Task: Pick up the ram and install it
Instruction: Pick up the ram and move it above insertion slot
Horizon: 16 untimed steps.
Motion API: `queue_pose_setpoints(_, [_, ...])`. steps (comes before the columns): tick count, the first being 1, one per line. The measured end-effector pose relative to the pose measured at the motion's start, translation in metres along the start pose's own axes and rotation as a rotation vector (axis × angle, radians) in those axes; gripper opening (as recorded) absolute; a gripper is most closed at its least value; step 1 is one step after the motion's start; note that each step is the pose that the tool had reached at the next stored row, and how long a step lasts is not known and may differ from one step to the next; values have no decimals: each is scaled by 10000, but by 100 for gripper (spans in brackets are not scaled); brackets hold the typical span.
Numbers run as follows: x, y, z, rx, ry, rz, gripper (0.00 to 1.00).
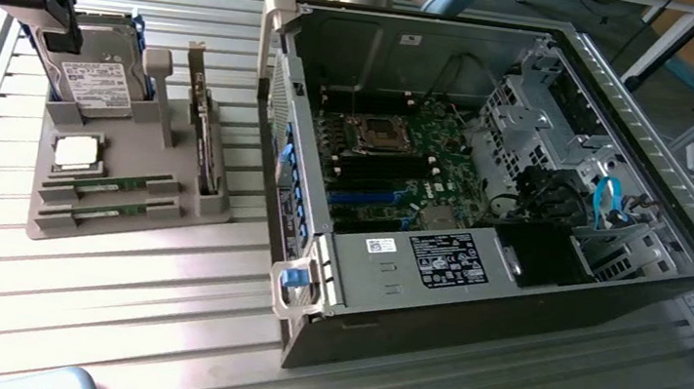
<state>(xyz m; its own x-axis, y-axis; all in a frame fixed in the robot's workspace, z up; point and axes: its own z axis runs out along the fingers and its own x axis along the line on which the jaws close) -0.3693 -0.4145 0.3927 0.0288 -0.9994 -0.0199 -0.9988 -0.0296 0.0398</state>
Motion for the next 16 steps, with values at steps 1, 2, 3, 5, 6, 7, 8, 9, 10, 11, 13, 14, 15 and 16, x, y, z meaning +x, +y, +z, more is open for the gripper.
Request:
queue_pose_setpoints(1, [0,3,1,40,-4,-1,10])
queue_pose_setpoints(2, [1,8,1,93,-3,-3,10])
queue_pose_setpoints(3, [0,12,2,134,-2,-4,10])
queue_pose_setpoints(5, [1,14,1,166,-1,-6,10])
queue_pose_setpoints(6, [1,14,2,168,-1,-7,10])
queue_pose_setpoints(7, [0,15,2,169,-1,-6,10])
queue_pose_setpoints(8, [0,15,2,170,-1,-5,10])
queue_pose_setpoints(9, [0,15,2,169,-1,-5,10])
queue_pose_setpoints(10, [1,15,2,170,-1,-5,10])
queue_pose_setpoints(11, [1,15,2,169,-1,-6,10])
queue_pose_setpoints(13, [1,15,9,170,-1,-5,10])
queue_pose_setpoints(14, [1,15,17,170,-2,-5,10])
queue_pose_setpoints(15, [1,15,26,170,-1,-5,10])
queue_pose_setpoints(16, [1,14,36,170,-1,-5,10])
